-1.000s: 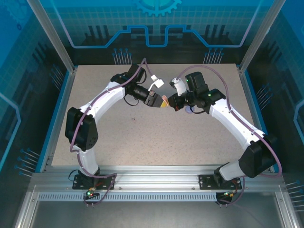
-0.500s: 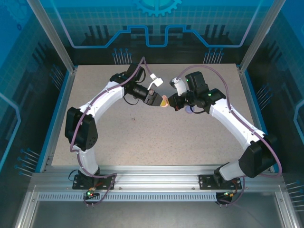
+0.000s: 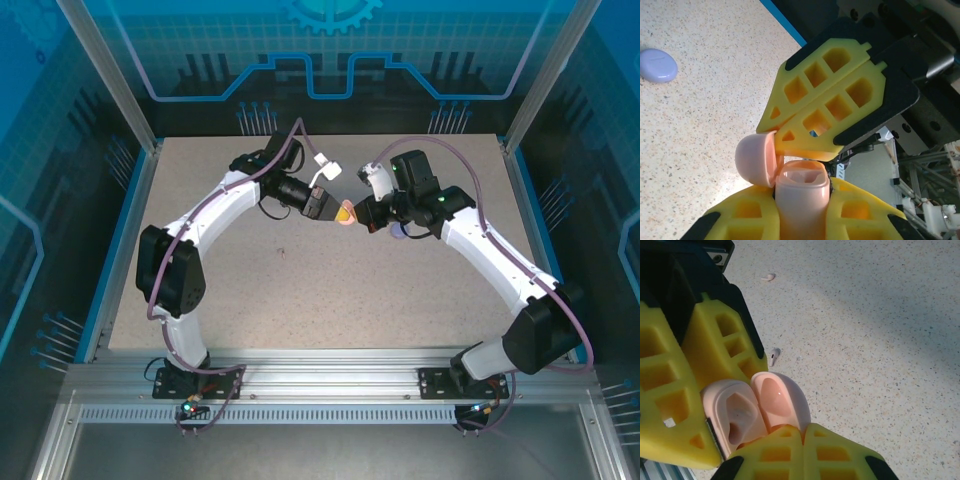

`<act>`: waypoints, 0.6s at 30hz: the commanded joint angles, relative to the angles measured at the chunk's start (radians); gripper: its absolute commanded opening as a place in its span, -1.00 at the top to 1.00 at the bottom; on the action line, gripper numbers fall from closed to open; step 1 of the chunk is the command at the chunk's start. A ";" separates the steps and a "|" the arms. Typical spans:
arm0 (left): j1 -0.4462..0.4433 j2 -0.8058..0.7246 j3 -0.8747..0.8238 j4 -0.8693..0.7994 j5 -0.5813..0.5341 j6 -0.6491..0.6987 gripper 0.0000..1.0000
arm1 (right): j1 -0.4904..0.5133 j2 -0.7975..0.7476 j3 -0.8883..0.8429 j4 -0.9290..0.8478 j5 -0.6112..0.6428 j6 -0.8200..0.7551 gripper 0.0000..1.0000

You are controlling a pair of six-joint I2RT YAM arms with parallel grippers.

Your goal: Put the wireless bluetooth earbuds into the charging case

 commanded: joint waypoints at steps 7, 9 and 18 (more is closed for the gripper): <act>0.030 -0.099 -0.124 0.207 -0.057 -0.095 1.00 | -0.016 -0.098 0.074 -0.011 -0.052 0.141 -0.32; 0.054 -0.180 -0.214 0.343 -0.099 -0.166 1.00 | -0.026 -0.144 0.066 -0.020 -0.064 0.180 -0.43; 0.085 -0.577 -0.660 0.914 -0.532 -0.331 1.00 | 0.011 -0.192 -0.060 -0.028 0.012 0.359 -0.55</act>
